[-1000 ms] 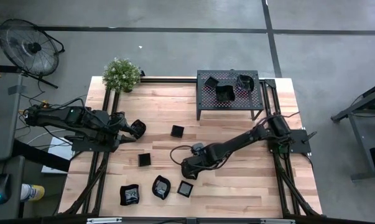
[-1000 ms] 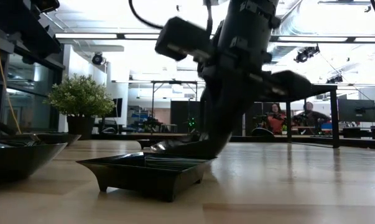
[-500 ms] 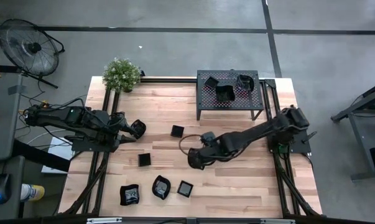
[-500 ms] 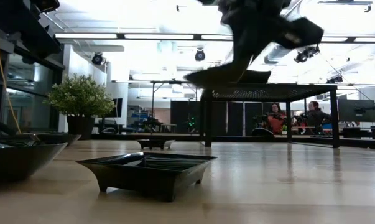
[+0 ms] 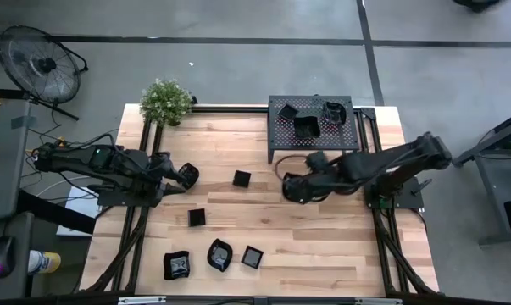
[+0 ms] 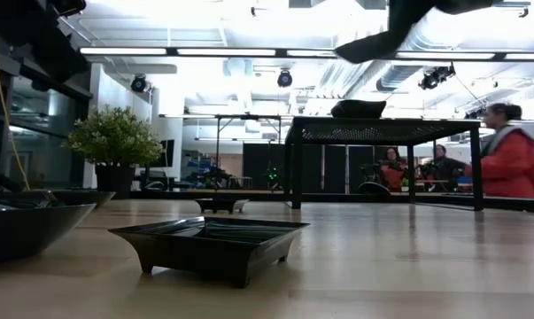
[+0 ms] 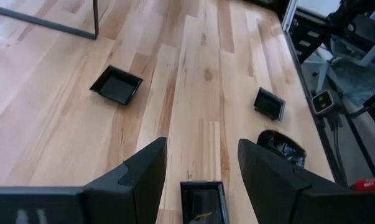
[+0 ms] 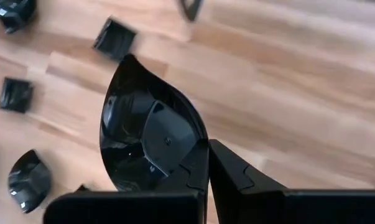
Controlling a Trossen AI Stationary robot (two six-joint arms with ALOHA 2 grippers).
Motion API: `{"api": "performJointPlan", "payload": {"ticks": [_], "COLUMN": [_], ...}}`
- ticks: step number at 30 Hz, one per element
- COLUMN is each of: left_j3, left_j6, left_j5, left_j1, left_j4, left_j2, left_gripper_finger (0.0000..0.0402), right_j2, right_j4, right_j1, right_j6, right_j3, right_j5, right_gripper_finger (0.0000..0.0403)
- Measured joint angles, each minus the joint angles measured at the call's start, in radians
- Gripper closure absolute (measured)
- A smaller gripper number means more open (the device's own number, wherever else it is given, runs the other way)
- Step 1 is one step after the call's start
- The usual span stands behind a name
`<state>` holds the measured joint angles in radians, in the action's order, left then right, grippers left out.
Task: Pick & Place Mini shaped plates
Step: Stack the black leaf-shaped plate on top of the black leaf-shaped plates on the shelf
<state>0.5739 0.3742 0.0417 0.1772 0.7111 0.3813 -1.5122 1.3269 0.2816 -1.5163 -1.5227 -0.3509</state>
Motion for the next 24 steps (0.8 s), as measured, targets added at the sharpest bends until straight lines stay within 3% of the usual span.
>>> {"api": "performJointPlan", "payload": {"ticks": [8,12,24], "left_j3": [0.000,0.000,0.000], "left_j6": [0.049,0.075,0.134], "left_j5": [0.044,0.059,0.126], "left_j1": [0.000,0.000,0.000], "left_j4": [-0.047,-0.081,-0.201], "left_j2": [0.000,0.001,0.001], "left_gripper_finger": [0.0206,0.0206,0.0206], "right_j2": [0.175,0.268,0.376], "right_j4": [0.223,0.243,0.223], "right_j1": [-0.095,-0.179,-0.646], "right_j6": [0.089,0.180,0.754], "right_j3": [0.000,0.000,0.000], "right_j5": [-0.053,-0.112,-0.065], "right_gripper_finger": [0.0403,0.0403,0.0403]}}
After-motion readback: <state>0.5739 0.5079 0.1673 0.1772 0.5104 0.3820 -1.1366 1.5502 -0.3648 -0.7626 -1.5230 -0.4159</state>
